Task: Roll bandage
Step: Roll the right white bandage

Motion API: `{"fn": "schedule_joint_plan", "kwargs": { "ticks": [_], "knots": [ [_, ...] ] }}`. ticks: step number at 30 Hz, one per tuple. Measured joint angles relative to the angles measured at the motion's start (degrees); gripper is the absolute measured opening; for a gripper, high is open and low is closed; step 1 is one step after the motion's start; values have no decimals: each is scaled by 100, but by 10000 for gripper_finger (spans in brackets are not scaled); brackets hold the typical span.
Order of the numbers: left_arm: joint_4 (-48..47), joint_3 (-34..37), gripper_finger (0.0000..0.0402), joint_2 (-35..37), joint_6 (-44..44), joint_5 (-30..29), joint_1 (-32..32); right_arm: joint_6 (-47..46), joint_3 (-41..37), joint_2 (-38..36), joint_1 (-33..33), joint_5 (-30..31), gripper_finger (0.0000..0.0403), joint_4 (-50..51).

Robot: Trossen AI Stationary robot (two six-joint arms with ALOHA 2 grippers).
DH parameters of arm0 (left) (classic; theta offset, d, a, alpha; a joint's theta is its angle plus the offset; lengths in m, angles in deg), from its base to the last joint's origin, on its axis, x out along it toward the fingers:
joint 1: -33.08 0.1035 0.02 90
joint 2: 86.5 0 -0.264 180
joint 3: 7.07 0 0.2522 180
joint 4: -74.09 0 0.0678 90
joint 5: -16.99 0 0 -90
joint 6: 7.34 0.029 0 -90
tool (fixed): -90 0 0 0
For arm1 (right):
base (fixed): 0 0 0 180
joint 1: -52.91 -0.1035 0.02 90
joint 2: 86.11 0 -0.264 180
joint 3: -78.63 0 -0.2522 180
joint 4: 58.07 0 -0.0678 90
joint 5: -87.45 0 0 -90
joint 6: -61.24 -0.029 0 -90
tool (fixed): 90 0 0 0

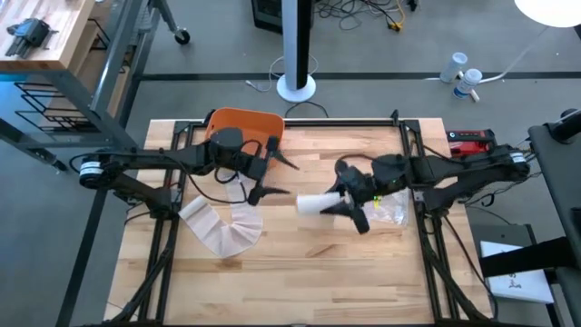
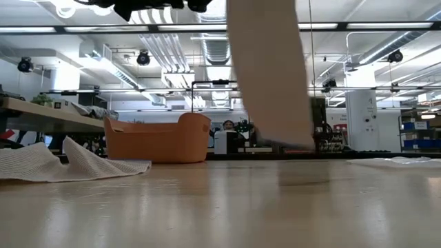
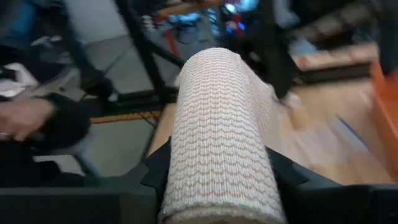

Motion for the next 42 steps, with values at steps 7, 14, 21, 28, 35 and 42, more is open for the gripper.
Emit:
{"fn": "schedule_joint_plan", "kwargs": {
  "ticks": [7,14,21,28,35,42],
  "knots": [
    [96,-2,308,57,-378,656,-114,-60,349,140,-258,133,146,-67],
    [-457,-3,313,148,-314,528,-74,155,-760,169,324,528,147,-565],
    [-1115,-4,295,242,-47,-676,46,767,-2173,158,982,668,152,-1766],
    [-568,2,288,-284,-503,-696,343,1251,-2345,158,1199,991,145,-1868],
    [18,2,316,-899,-452,-731,384,1333,-2324,130,1232,1310,148,-1722],
    [213,2,328,-1157,-560,-840,381,1559,-2322,126,1237,1394,145,-1725]
  ]
}}
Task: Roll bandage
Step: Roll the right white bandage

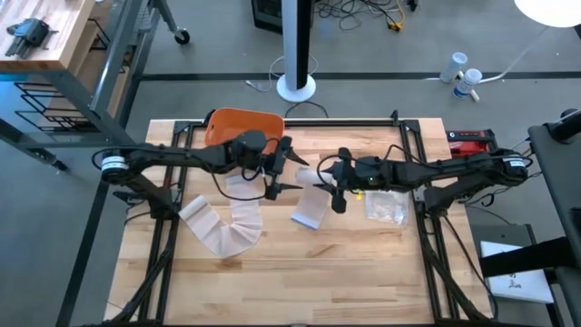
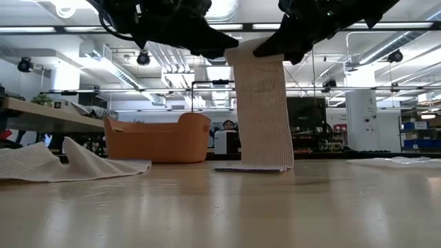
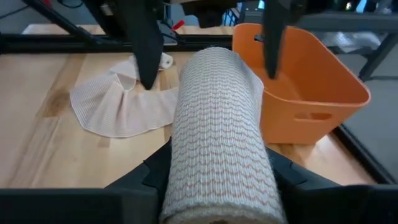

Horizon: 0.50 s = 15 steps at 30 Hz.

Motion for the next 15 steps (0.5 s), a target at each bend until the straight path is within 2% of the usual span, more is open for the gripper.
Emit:
{"fn": "schedule_joint_plan", "kwargs": {
  "ticks": [4,11,15],
  "knots": [
    [-17,0,315,-13,-73,-106,18,297,0,0,-2,21,142,-27],
    [-24,-2,286,-45,-80,-108,25,1326,2,0,0,464,146,-173],
    [-6,-2,276,-61,-98,104,32,2020,5,0,-16,580,139,-232]
  ]
}}
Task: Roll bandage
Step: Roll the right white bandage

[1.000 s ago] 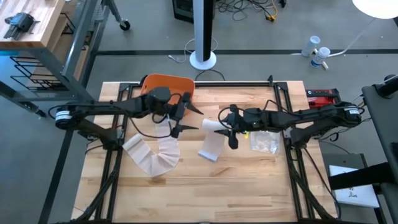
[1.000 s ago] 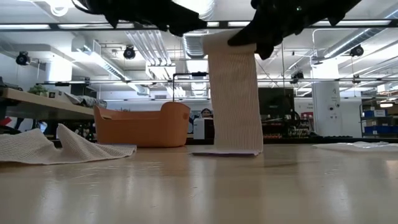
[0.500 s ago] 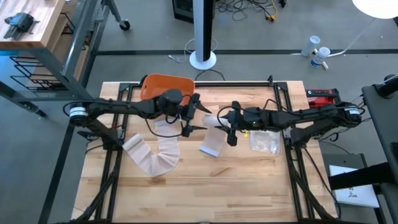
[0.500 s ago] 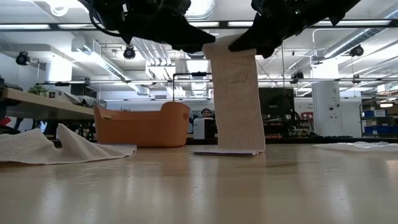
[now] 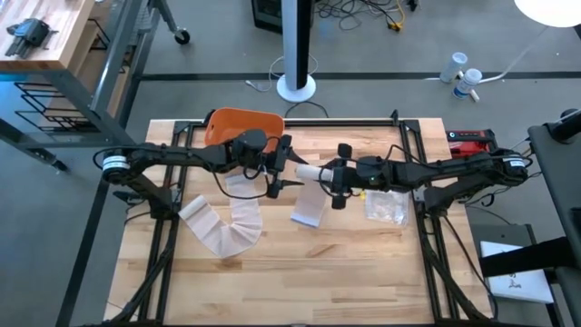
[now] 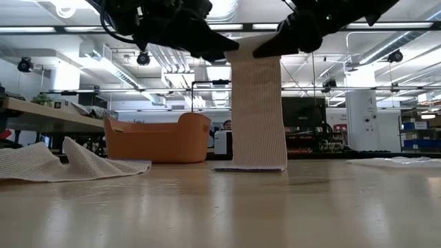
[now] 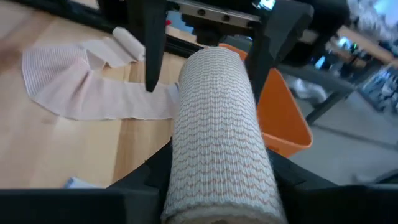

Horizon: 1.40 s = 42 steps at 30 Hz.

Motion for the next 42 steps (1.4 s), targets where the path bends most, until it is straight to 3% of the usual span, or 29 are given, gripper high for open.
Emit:
{"fn": "schedule_joint_plan", "kwargs": {
  "ticks": [8,17,25,34,42],
  "knots": [
    [235,0,268,-15,-300,-16,25,1210,6,39,-68,308,140,-49],
    [-154,-264,289,-15,-904,220,188,2875,266,339,-362,1012,139,-123],
    [-412,-339,295,-15,-948,290,219,3663,622,789,-516,1578,132,-115],
    [-590,-339,266,-15,-853,54,275,4470,937,1035,-873,2750,132,-98],
    [-604,-339,232,-15,-759,43,273,4787,976,1054,-939,3118,135,-111]
  ]
}}
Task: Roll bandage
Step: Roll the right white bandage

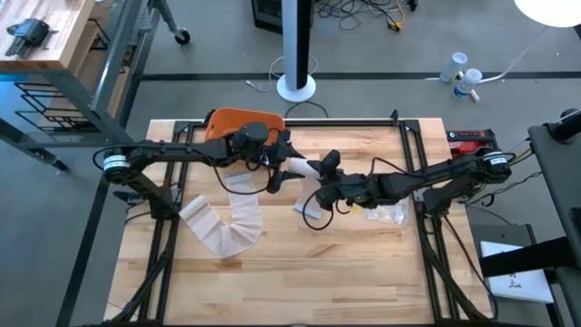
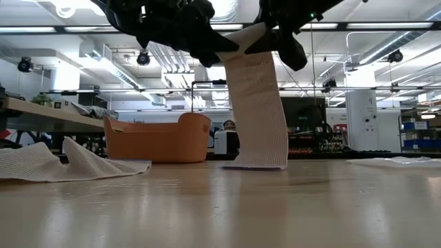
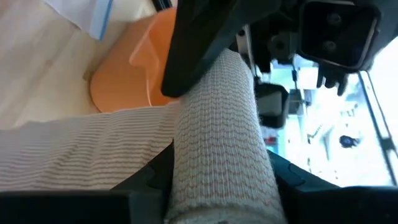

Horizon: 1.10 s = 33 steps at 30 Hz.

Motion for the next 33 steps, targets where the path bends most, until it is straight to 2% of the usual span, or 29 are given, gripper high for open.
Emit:
{"fn": "schedule_joint_plan", "kwargs": {
  "ticks": [8,18,22,26,33],
  "knots": [
    [-15,2,209,0,-68,-7,2,57,4,0,-4,155,132,-4],
    [-34,15,184,0,463,-4,-2,-388,92,-189,-156,38,129,-172],
    [-181,17,129,0,843,-4,-2,-547,118,-309,-164,35,131,-176],
    [-210,20,24,0,959,-3,-4,-677,116,-382,-162,33,127,-166],
    [-202,20,2,-10,964,-2,-11,-679,261,-417,-162,37,129,-173]
  ]
}}
